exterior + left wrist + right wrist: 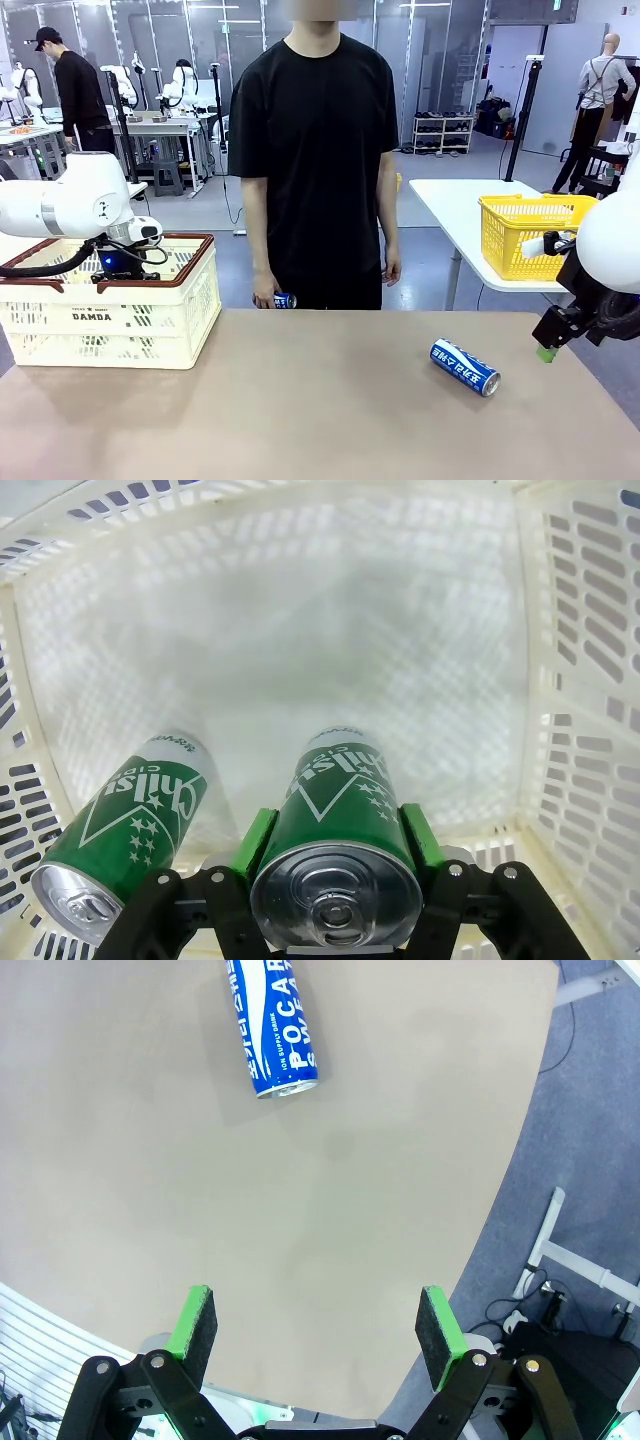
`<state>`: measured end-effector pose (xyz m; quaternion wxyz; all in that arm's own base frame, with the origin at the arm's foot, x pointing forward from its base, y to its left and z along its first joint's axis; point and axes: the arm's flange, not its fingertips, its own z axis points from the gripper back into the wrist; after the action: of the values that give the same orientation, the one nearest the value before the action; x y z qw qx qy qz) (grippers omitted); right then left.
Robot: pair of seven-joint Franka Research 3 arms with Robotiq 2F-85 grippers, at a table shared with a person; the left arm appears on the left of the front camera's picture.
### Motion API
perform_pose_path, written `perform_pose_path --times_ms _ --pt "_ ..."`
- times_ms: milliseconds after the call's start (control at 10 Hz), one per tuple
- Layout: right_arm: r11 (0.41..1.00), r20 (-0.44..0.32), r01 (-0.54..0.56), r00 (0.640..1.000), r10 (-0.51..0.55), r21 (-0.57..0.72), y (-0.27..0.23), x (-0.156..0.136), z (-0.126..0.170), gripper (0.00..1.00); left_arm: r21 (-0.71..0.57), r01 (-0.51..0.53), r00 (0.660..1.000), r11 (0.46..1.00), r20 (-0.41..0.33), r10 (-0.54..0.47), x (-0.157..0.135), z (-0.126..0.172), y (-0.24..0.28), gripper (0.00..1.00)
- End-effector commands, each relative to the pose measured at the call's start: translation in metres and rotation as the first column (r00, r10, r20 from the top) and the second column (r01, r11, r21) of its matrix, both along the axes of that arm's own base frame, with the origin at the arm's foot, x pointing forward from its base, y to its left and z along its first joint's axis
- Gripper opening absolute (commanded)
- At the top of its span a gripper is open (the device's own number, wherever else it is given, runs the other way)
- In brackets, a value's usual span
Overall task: Place the drinks into the Shopping basket.
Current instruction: Pick up one drink and place it into the Shopping basket.
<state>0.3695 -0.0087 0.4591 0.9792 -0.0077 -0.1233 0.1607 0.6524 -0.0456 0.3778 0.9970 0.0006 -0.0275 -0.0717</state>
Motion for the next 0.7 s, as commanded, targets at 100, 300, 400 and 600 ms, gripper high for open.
perform_pose_path --times_ms 100,300,400,600 --pt "1.000 -0.002 -0.013 1.000 0.013 -0.002 -0.002 0.000 0.001 1.00 0.019 -0.027 0.999 0.999 0.021 0.026 -0.008 -0.008 0.004 0.60" --pt "1.000 -0.002 -0.013 1.000 0.013 -0.002 -0.002 0.000 0.001 1.00 0.018 -0.018 1.000 1.000 0.021 0.017 -0.016 -0.001 0.004 0.77" --pt "1.000 -0.002 -0.013 1.000 0.013 -0.002 -0.002 0.000 0.001 1.00 0.027 -0.024 0.999 0.999 0.031 0.023 -0.021 0.004 0.002 0.85" --pt "1.000 -0.002 -0.013 1.000 0.013 -0.002 -0.002 0.000 0.001 1.00 0.042 -0.027 0.999 0.999 0.035 0.026 -0.026 0.013 -0.001 1.00"
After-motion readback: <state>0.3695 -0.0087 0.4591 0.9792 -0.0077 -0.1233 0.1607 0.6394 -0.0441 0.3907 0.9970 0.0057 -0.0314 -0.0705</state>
